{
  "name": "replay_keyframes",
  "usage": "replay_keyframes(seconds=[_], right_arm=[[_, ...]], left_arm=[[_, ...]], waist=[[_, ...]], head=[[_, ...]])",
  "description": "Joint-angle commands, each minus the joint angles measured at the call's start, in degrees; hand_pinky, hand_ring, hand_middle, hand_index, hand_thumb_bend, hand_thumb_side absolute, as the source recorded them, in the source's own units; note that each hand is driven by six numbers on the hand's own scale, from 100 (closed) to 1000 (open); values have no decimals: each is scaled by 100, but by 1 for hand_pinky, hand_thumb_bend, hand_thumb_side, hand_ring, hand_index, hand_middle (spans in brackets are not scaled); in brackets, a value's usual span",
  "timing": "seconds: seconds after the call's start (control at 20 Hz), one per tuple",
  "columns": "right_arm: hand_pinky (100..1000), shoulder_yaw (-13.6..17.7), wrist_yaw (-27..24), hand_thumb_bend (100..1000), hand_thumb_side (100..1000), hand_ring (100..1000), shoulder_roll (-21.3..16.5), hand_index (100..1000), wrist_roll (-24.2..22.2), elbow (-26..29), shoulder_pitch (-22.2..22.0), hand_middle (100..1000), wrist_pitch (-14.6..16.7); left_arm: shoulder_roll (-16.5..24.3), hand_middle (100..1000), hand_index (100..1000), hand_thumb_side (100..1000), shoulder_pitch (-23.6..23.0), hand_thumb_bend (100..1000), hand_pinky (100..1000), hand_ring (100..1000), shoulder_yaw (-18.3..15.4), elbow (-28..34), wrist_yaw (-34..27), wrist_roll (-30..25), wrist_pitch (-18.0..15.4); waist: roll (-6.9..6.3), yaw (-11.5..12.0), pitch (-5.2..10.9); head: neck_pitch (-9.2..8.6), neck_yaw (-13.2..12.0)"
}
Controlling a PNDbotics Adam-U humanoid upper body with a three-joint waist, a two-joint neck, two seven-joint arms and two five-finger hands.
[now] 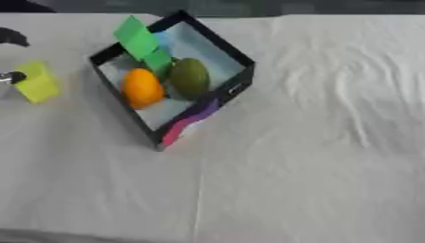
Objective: Pick up objects on the table and place them in the box.
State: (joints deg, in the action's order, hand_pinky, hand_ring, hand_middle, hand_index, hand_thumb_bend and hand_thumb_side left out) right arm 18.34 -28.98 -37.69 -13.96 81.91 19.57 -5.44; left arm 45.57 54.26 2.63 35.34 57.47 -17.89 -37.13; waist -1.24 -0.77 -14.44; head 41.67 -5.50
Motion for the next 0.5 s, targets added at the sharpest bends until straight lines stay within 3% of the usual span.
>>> replay_keyframes(seconds=[0.05, 0.25, 0.5], right_arm=[[1000, 67, 34, 100, 721, 675, -227, 878, 5, 57, 40, 655, -24], [1000, 68, 60, 100, 728, 676, -211, 878, 2, 50, 47, 655, -63], [1000, 96, 97, 100, 734, 676, -219, 878, 23, 22, -8, 655, -88]], left_arm=[[47, 938, 946, 871, 167, 260, 1000, 1000, -129, -191, 188, 52, 59], [-57, 942, 945, 928, 210, 229, 1000, 1000, -194, -380, 331, 44, 90], [-38, 949, 949, 914, 321, 263, 1000, 1000, -264, -432, 332, 9, 30]], waist=[[-79, -13, 286], [-110, -44, 285], [-149, -21, 325]], head=[[-7, -38], [-9, -80], [40, -52]])
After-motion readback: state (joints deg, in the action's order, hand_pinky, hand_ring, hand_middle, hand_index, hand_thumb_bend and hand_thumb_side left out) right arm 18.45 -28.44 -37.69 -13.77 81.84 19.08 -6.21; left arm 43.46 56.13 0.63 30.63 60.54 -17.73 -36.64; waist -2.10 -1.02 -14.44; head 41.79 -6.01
